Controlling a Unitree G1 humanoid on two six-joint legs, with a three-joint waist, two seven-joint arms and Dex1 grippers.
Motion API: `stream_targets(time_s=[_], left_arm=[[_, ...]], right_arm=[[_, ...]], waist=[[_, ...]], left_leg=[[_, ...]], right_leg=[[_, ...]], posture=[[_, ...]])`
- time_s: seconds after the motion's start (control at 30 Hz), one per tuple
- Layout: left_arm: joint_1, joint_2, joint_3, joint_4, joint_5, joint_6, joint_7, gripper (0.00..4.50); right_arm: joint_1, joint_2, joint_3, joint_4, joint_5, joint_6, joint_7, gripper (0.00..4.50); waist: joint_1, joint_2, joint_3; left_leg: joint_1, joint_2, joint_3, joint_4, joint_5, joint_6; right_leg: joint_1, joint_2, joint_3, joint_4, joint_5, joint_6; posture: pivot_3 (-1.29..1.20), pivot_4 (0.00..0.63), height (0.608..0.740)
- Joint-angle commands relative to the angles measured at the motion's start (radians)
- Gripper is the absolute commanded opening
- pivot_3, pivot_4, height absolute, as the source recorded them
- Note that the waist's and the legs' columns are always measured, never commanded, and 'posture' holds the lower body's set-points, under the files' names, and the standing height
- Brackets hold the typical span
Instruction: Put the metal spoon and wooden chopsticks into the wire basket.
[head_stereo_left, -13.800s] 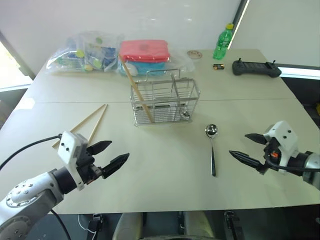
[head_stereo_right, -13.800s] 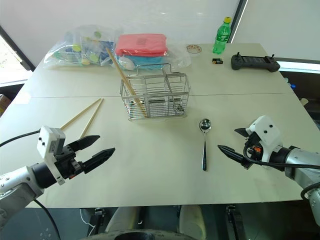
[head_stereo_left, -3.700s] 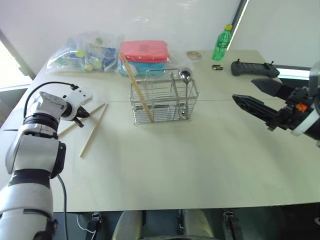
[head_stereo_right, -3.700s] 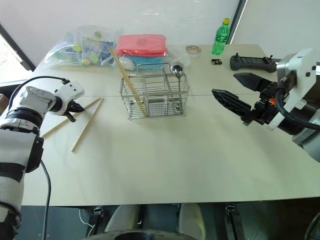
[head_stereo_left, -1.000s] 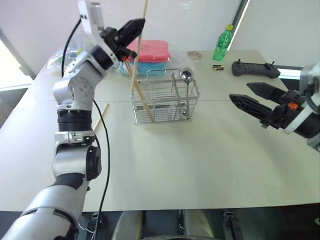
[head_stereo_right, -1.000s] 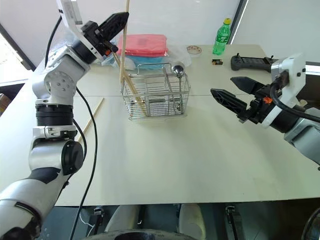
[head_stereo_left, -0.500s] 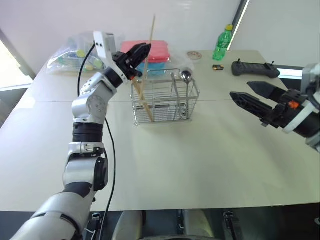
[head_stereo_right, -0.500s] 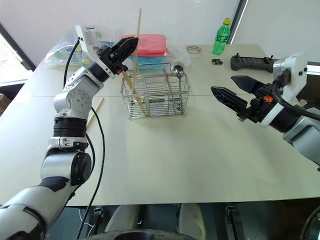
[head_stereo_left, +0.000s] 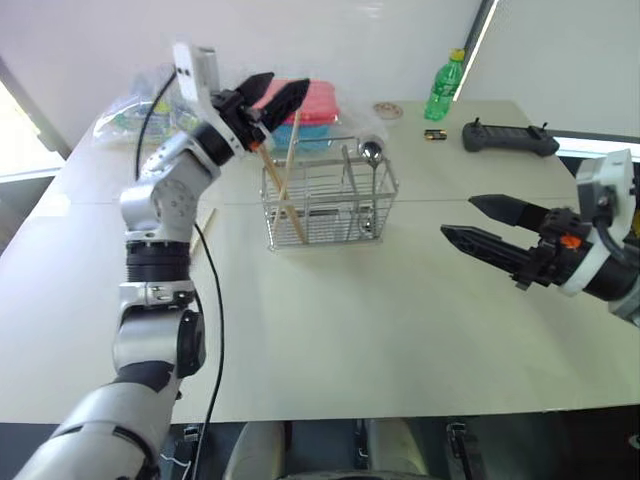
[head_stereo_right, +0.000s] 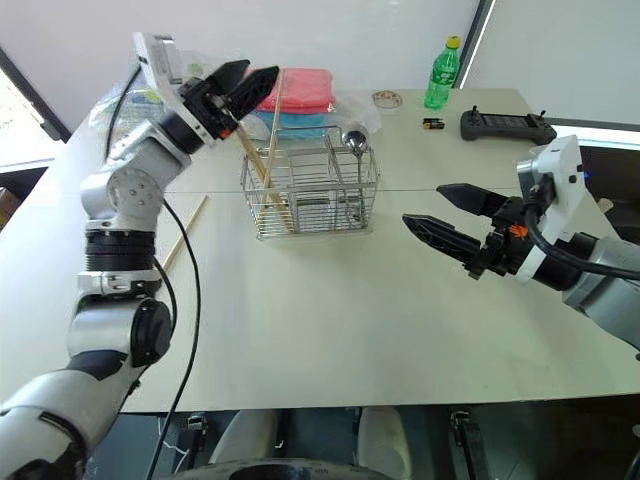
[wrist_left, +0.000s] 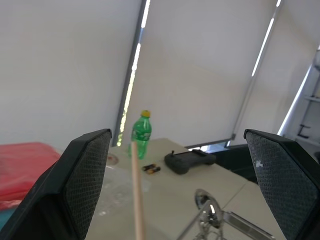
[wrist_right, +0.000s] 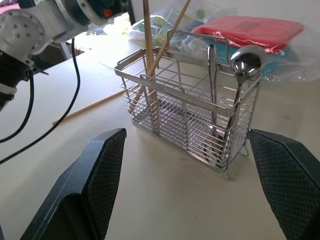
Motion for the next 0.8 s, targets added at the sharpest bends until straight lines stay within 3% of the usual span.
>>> stream_targets(time_s=[0.03,0.13,0.23,0.33,0.5,0.8], left_arm=[[-0.036,0.167,0.062,-0.049,-0.001,0.070,-0.011,4.46],[0.044,0.398,-0.016,-0.017,0.110,0.112,-0.114,4.46],[0.104,0.506,-0.114,0.054,0.223,0.140,-0.126,4.46],[0.154,0.543,-0.213,0.069,0.290,0.195,-0.175,4.46],[0.155,0.474,-0.369,0.165,0.427,0.158,-0.190,4.46],[-0.015,0.265,-0.466,0.601,0.585,-0.027,-0.187,4.46]], right_arm=[[-0.008,-0.017,-0.024,-0.017,0.013,-0.015,0.005,3.99],[0.010,-0.018,-0.026,-0.027,0.006,-0.014,0.035,3.99],[0.038,-0.023,-0.020,-0.036,-0.030,-0.019,0.079,3.99],[0.073,-0.034,-0.003,-0.051,-0.082,-0.025,0.144,3.99],[0.176,-0.071,0.037,-0.117,-0.237,-0.086,0.322,3.99],[0.147,-0.040,0.053,-0.109,-0.260,-0.091,0.304,3.99]], waist=[[-0.005,0.000,0.000],[-0.018,0.001,0.000],[-0.010,0.002,-0.001],[0.014,0.001,-0.001],[0.038,0.000,-0.001],[0.032,-0.001,0.000]], left_leg=[[0.000,0.000,0.000,0.000,0.000,0.000],[0.002,0.001,0.000,-0.003,-0.001,0.001],[0.003,0.001,0.000,-0.004,-0.001,0.001],[0.002,0.001,0.000,-0.001,-0.001,0.001],[-0.003,0.001,-0.001,0.001,-0.001,0.001],[-0.004,0.000,0.001,-0.001,-0.001,0.001]], right_leg=[[0.000,0.000,0.000,0.000,0.000,0.000],[-0.001,0.001,0.000,0.001,0.000,0.000],[0.000,0.001,0.000,0.001,-0.002,-0.004],[0.001,0.000,0.000,0.001,-0.003,-0.005],[0.001,0.000,-0.001,-0.006,-0.003,-0.005],[0.001,-0.002,-0.002,-0.010,-0.002,-0.004]], posture=[[0.00,0.150,0.692],[0.00,0.150,0.692],[0.00,0.150,0.692],[0.00,0.150,0.692],[0.00,0.150,0.692],[0.00,0.150,0.692]])
